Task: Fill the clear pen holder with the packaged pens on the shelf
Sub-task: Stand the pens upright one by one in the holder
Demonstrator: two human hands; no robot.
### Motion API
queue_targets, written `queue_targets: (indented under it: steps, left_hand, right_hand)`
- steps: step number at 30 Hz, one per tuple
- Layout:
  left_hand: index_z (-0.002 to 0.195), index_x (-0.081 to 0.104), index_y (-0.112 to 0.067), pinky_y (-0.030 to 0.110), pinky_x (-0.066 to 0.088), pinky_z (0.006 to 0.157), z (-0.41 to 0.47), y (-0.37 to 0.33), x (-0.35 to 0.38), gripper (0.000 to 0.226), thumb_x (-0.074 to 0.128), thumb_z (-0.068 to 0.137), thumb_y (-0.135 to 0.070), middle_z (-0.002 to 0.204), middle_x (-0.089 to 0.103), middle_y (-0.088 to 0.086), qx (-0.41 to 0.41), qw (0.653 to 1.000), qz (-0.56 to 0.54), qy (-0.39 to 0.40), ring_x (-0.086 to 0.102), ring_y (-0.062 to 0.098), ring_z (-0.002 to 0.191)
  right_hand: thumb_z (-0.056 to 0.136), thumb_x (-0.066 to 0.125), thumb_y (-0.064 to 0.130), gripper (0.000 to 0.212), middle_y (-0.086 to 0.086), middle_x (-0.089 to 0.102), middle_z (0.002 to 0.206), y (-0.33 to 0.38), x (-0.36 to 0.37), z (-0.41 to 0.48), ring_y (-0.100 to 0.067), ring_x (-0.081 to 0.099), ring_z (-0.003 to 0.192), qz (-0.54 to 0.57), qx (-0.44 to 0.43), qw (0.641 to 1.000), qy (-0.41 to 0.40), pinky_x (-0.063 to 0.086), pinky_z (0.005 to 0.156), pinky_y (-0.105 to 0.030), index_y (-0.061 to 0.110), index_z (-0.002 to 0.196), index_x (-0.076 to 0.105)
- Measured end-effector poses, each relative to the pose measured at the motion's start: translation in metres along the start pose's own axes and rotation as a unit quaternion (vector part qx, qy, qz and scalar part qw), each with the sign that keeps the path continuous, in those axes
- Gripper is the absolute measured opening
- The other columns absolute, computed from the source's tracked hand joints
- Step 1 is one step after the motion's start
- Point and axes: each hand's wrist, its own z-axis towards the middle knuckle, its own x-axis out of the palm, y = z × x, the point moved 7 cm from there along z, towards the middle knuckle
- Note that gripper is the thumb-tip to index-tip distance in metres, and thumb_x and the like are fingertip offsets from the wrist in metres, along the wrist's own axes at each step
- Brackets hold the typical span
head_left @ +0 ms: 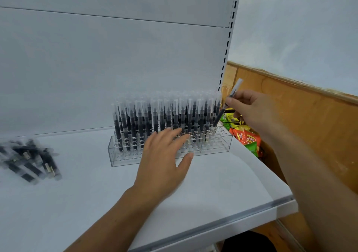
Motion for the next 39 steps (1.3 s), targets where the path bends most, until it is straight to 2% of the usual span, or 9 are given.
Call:
queue_targets:
  steps: [4, 11, 16, 20, 22, 27, 33, 36, 39]
  left_hand:
    - [0.147, 0.031, -0.039, 0.027, -0.013, 0.115, -0.004, -0.002, 0.002, 0.053, 0.039, 0.096, -0.051, 0.155, 0.027, -0.019, 0.009, 0.999, 0.048, 0.016, 0.014, 0.003, 0.144]
    - [0.146, 0.034, -0.039, 0.023, -0.012, 0.112, -0.003, -0.003, 0.001, 0.051, 0.044, 0.096, -0.046, 0.153, 0.03, -0.019, 0.015, 0.999, 0.052, 0.001, 0.019, 0.003, 0.143]
    - [0.147, 0.032, -0.039, 0.022, -0.014, 0.111, -0.003, -0.004, 0.0, 0.052, 0.043, 0.097, -0.047, 0.154, 0.029, -0.02, 0.018, 0.998, 0.056, -0.002, 0.017, 0.002, 0.143]
    - [0.146, 0.035, -0.038, 0.023, -0.011, 0.112, -0.002, -0.003, 0.0, 0.052, 0.045, 0.096, -0.046, 0.152, 0.033, -0.018, 0.018, 0.998, 0.057, -0.005, 0.021, 0.003, 0.142]
    - [0.146, 0.035, -0.038, 0.024, -0.01, 0.113, -0.002, -0.004, 0.001, 0.052, 0.046, 0.096, -0.046, 0.152, 0.033, -0.018, 0.019, 0.998, 0.058, -0.002, 0.021, 0.004, 0.142]
    - [0.147, 0.032, -0.038, 0.024, -0.01, 0.113, -0.002, -0.003, 0.0, 0.053, 0.044, 0.097, -0.046, 0.154, 0.03, -0.018, 0.016, 0.998, 0.057, 0.001, 0.019, 0.003, 0.143]
    - [0.151, 0.02, -0.04, 0.028, -0.014, 0.116, -0.004, -0.002, 0.0, 0.057, 0.04, 0.098, -0.048, 0.158, 0.017, -0.019, 0.032, 0.998, 0.05, 0.035, 0.006, 0.002, 0.146]
    - [0.149, 0.025, -0.04, 0.027, -0.008, 0.117, -0.006, 0.001, -0.012, 0.055, 0.041, 0.098, -0.049, 0.155, 0.024, -0.02, 0.045, 0.998, 0.032, 0.043, 0.011, 0.001, 0.144]
    - [0.144, 0.037, -0.039, 0.021, 0.013, 0.112, -0.012, 0.012, -0.037, 0.049, 0.046, 0.097, -0.048, 0.147, 0.038, -0.021, 0.042, 0.999, 0.011, 0.033, 0.029, 0.0, 0.136]
  right_hand:
    - [0.093, 0.063, 0.036, 0.018, 0.003, 0.071, 0.091, -0.001, 0.006, 0.006, -0.006, 0.061, 0.06, -0.116, -0.027, 0.993, -0.014, 0.042, 0.052, -0.019, 0.021, 0.1, 0.07]
    - [0.093, 0.061, 0.041, 0.021, 0.011, 0.066, 0.088, 0.005, 0.013, 0.017, -0.013, 0.063, 0.078, -0.194, -0.063, 0.979, -0.01, 0.05, 0.068, -0.03, 0.023, 0.098, 0.069]
    - [0.092, 0.063, 0.04, 0.021, 0.007, 0.066, 0.086, 0.008, 0.014, 0.017, -0.012, 0.061, 0.077, -0.205, -0.071, 0.976, 0.001, 0.049, 0.067, -0.029, 0.02, 0.096, 0.069]
    - [0.091, 0.066, 0.037, 0.023, 0.002, 0.068, 0.083, -0.009, 0.031, 0.01, -0.013, 0.062, 0.074, -0.27, -0.033, 0.959, 0.085, 0.049, 0.064, -0.029, 0.014, 0.089, 0.067]
    - [0.09, 0.067, 0.034, 0.023, -0.002, 0.071, 0.083, -0.017, 0.038, 0.006, -0.019, 0.067, 0.076, -0.257, -0.012, 0.96, 0.109, 0.053, 0.067, -0.033, 0.012, 0.086, 0.066]
    - [0.089, 0.069, 0.033, 0.02, -0.002, 0.071, 0.084, -0.014, 0.041, 0.007, -0.02, 0.068, 0.078, -0.262, 0.004, 0.959, 0.103, 0.054, 0.067, -0.034, 0.023, 0.075, 0.059]
    - [0.089, 0.069, 0.034, 0.02, -0.002, 0.072, 0.084, -0.014, 0.041, 0.001, -0.013, 0.069, 0.075, -0.307, 0.017, 0.94, 0.145, 0.056, 0.071, -0.033, 0.014, 0.088, 0.068]
    - [0.088, 0.069, 0.037, 0.018, 0.002, 0.072, 0.084, -0.01, 0.038, -0.003, -0.009, 0.068, 0.072, -0.338, 0.014, 0.928, 0.157, 0.058, 0.072, -0.033, 0.02, 0.094, 0.068]
    - [0.089, 0.066, 0.04, 0.018, 0.008, 0.068, 0.076, 0.006, 0.035, -0.006, -0.011, 0.066, 0.075, -0.399, -0.003, 0.905, 0.148, 0.057, 0.071, -0.033, 0.022, 0.09, 0.069]
